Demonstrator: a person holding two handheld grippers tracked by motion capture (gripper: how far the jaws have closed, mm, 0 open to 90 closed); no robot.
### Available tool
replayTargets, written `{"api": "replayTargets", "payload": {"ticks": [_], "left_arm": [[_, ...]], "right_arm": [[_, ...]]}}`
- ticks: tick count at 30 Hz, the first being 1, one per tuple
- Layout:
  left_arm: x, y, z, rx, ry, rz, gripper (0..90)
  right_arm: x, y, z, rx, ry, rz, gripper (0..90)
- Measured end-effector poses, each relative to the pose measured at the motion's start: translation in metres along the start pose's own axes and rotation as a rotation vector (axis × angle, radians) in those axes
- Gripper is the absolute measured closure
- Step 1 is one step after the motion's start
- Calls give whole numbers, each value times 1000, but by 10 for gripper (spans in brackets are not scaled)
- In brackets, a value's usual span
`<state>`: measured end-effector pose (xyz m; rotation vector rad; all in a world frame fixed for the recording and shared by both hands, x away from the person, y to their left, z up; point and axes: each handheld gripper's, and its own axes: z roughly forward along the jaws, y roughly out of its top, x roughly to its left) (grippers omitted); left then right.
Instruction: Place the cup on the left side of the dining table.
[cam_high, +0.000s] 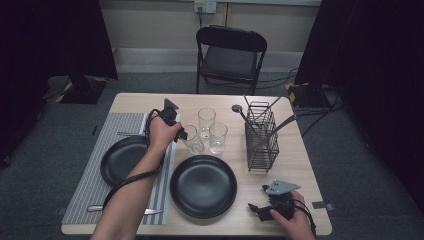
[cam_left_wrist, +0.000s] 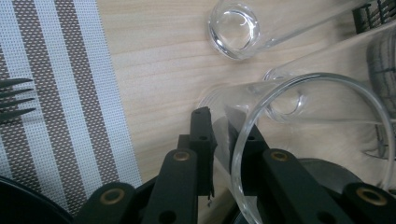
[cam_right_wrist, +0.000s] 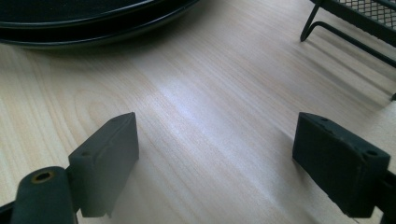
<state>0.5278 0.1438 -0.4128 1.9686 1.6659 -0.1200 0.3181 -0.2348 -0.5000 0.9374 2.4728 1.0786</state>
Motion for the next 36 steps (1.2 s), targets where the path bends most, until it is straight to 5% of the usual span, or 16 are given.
{"api": "replayTargets", "payload": {"ticks": [5, 20, 36], "left_arm": [[1, -1, -1, 24, 43, 3, 843], [4, -6, -8, 44, 37, 1, 852], [1, -7, -37, 35, 18, 12, 853]], "right_arm": [[0, 0, 0, 0, 1, 0, 136], [0, 0, 0, 0, 1, -3, 135], [0, 0, 0, 0, 1, -3, 135]]}}
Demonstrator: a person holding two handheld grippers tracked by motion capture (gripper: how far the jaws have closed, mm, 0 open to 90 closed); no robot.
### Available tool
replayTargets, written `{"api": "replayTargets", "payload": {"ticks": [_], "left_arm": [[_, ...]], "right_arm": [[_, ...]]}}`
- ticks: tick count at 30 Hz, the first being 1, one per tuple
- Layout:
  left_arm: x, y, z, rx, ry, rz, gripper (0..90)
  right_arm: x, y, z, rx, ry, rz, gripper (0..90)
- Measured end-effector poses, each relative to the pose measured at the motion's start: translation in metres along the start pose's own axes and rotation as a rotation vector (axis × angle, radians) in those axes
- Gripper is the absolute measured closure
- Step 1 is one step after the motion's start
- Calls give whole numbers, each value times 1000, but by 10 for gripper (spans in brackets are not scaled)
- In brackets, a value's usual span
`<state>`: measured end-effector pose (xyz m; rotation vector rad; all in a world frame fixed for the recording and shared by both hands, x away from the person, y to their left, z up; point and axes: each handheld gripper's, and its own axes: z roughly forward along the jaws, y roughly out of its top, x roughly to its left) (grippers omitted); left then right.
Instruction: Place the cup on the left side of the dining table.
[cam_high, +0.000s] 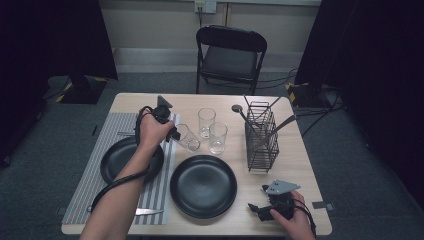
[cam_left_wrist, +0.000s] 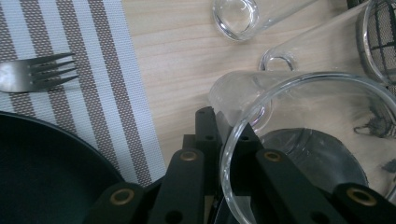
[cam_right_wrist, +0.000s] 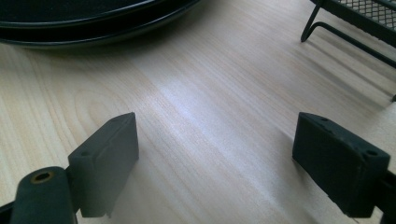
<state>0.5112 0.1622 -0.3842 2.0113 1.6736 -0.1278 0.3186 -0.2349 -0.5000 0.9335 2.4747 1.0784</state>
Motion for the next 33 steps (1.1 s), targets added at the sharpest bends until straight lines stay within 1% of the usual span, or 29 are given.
{"api": "replayTargets", "payload": {"ticks": [1, 3, 4, 5, 6, 7, 8, 9, 14, 15, 17, 18, 20, 22, 29, 31, 32, 33], "left_arm": [[0, 0, -2, -2, 9, 6, 853], [0, -1, -4, -1, 7, 8, 853], [0, -1, -7, 0, 5, 11, 852], [0, -2, -9, -3, 1, 7, 852], [0, -2, -10, -3, 5, 11, 853], [0, -3, -12, -6, 0, 11, 852], [0, -3, -14, 1, 5, 12, 852], [0, -4, -15, -5, -2, 15, 852], [2, -7, -20, -10, 0, 13, 852], [3, -8, -22, -8, 7, 24, 851], [4, -9, -23, -9, 8, 21, 852], [5, -10, -24, -9, 10, 29, 851], [6, -11, -25, -7, 5, 25, 852], [6, -13, -27, -14, 10, 16, 852], [9, -17, -29, -14, 5, 13, 850], [10, -18, -31, -16, 10, 20, 850], [11, -18, -32, -12, 10, 34, 850], [10, -19, -33, -15, 11, 30, 849]], "right_arm": [[0, 0, 0, 0, 0, 0, 135], [0, 0, 0, 0, 0, 0, 135], [0, 0, 0, 0, 0, -1, 135], [0, 0, 0, 0, 0, -1, 135], [0, 0, 0, 0, 0, 0, 135], [0, 0, 0, 0, 0, 0, 135], [0, 0, 0, 0, 0, 0, 135], [0, 0, 0, 0, 0, 0, 135], [0, 0, 0, 0, 0, 0, 135], [0, 0, 0, 0, 0, 0, 135], [0, 0, 0, 0, 0, 0, 135], [0, 0, 0, 0, 0, 0, 135], [0, 0, 0, 0, 0, 0, 135], [0, 0, 0, 0, 0, 0, 135], [0, 0, 0, 0, 0, 0, 135], [0, 0, 0, 1, 1, -1, 135], [0, 0, 0, 1, 1, -1, 135], [0, 0, 0, 1, 1, -1, 135]]}}
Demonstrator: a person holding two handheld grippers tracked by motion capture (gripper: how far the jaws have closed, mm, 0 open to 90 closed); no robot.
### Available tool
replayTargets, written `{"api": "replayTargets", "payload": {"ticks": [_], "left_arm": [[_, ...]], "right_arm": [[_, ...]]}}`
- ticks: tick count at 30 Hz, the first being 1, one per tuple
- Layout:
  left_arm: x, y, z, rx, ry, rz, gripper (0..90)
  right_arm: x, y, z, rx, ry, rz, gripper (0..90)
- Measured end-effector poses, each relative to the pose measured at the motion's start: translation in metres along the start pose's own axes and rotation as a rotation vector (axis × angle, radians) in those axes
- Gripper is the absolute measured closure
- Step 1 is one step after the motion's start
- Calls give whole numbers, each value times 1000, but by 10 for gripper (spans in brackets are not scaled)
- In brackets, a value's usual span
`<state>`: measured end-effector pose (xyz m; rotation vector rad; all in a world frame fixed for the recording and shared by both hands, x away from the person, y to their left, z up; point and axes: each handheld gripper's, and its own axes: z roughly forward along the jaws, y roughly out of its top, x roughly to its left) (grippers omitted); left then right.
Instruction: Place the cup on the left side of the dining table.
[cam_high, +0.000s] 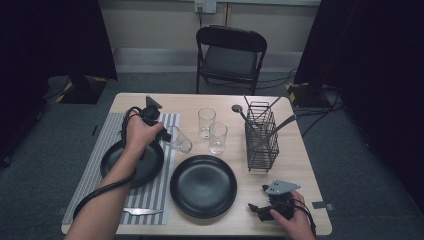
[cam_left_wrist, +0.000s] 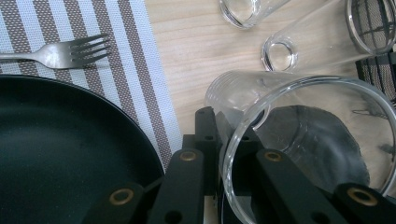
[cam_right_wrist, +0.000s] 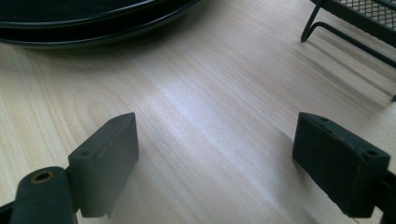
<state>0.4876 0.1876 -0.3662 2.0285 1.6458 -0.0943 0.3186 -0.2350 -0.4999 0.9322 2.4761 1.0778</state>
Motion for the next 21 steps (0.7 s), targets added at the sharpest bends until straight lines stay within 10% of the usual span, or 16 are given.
{"api": "replayTargets", "payload": {"ticks": [21], "left_arm": [[-1, -9, -8, 8, 2, 13, 848]], "right_arm": [[0, 0, 0, 0, 1, -1, 135]]}}
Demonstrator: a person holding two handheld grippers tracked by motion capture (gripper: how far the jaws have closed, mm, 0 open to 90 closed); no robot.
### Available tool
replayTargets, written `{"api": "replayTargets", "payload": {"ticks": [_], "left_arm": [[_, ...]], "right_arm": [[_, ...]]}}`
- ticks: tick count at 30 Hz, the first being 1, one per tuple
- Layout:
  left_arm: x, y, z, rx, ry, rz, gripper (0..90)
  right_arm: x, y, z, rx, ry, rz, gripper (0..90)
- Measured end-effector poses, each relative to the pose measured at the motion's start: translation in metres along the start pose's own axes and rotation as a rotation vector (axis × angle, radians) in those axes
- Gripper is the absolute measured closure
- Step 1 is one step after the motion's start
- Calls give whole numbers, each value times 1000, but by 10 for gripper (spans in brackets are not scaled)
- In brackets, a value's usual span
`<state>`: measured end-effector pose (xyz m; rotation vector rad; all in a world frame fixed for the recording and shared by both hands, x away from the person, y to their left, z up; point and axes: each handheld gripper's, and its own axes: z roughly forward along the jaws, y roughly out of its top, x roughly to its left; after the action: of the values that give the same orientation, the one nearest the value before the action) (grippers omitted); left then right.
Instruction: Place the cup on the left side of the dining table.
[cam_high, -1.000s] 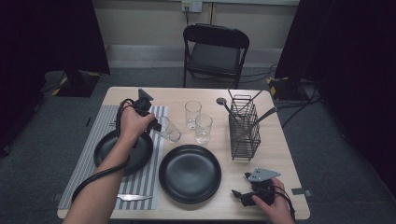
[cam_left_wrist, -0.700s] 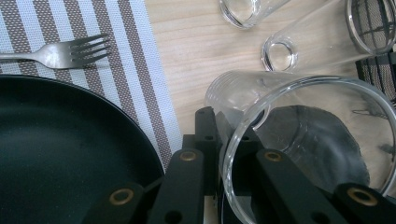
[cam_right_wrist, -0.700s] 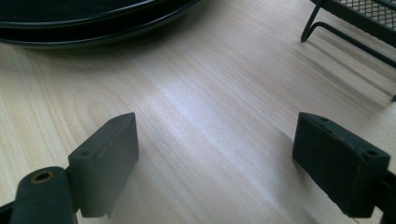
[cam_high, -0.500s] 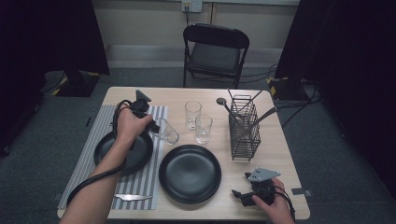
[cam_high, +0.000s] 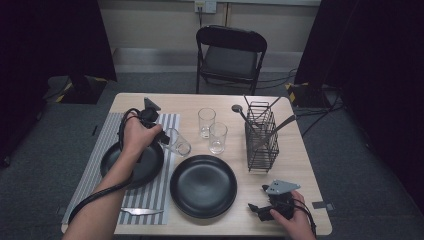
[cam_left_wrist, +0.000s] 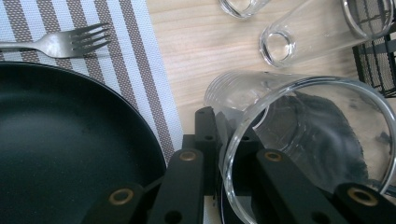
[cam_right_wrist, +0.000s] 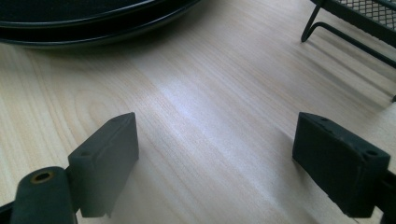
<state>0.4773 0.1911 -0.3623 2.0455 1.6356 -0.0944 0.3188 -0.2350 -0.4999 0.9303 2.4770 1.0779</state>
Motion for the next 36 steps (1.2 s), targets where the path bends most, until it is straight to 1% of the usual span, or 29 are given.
{"api": "replayTargets", "payload": {"ticks": [3, 4, 5, 6, 7, 8, 10, 12, 13, 14, 16, 21, 22, 23, 24, 25, 30, 31, 35, 36], "left_arm": [[0, -2, -3, -1, -2, 1, 848], [0, -2, -4, 2, 3, 10, 850], [-1, -3, -5, -1, -1, -2, 850], [-1, -3, -5, -1, -1, -2, 849], [0, -4, -7, 4, 0, 16, 850], [0, -5, -7, 1, -2, 8, 849], [0, -5, -7, -1, -3, 10, 849], [1, -8, -7, -1, -12, 3, 849], [1, -8, -7, 1, -8, 4, 849], [2, -8, -7, 6, -6, 13, 849], [2, -10, -8, 4, -3, 11, 848], [3, -11, -11, 2, -10, 12, 849], [3, -12, -11, 1, -6, 7, 849], [3, -13, -13, 3, -10, 1, 849], [4, -13, -13, 1, -8, 13, 849], [3, -14, -14, -1, -11, 4, 849], [4, -16, -17, -4, -11, 4, 850], [5, -17, -18, 0, -17, 7, 850], [5, -19, -20, -6, -13, 2, 850], [5, -20, -22, -6, -14, 6, 850]], "right_arm": [[0, 0, 0, 0, 0, 0, 135], [0, 0, 0, 0, 0, 0, 135], [0, 0, 0, 0, 0, 0, 135], [0, 0, 0, 0, 0, 0, 135], [0, 0, 0, 0, 1, 0, 135], [0, 0, 0, 0, 1, 0, 135], [0, 0, 0, 0, 0, 0, 135], [0, 0, 0, 0, 0, 0, 135], [0, 0, 0, 0, 0, 0, 135], [0, 0, 0, 0, 0, 0, 135], [0, 0, 0, 0, 0, 0, 135], [0, 0, 0, 0, 0, 0, 135], [0, 0, 0, 0, 0, 0, 135], [0, 0, 0, 0, 0, 0, 134], [0, 0, 0, 0, 0, 0, 135], [0, 0, 0, 0, 0, 0, 135], [0, 0, 0, 0, 0, 0, 135], [0, 0, 0, 0, 0, 0, 135], [0, 0, 0, 0, 0, 0, 134], [0, 0, 0, 0, 0, 0, 135]]}}
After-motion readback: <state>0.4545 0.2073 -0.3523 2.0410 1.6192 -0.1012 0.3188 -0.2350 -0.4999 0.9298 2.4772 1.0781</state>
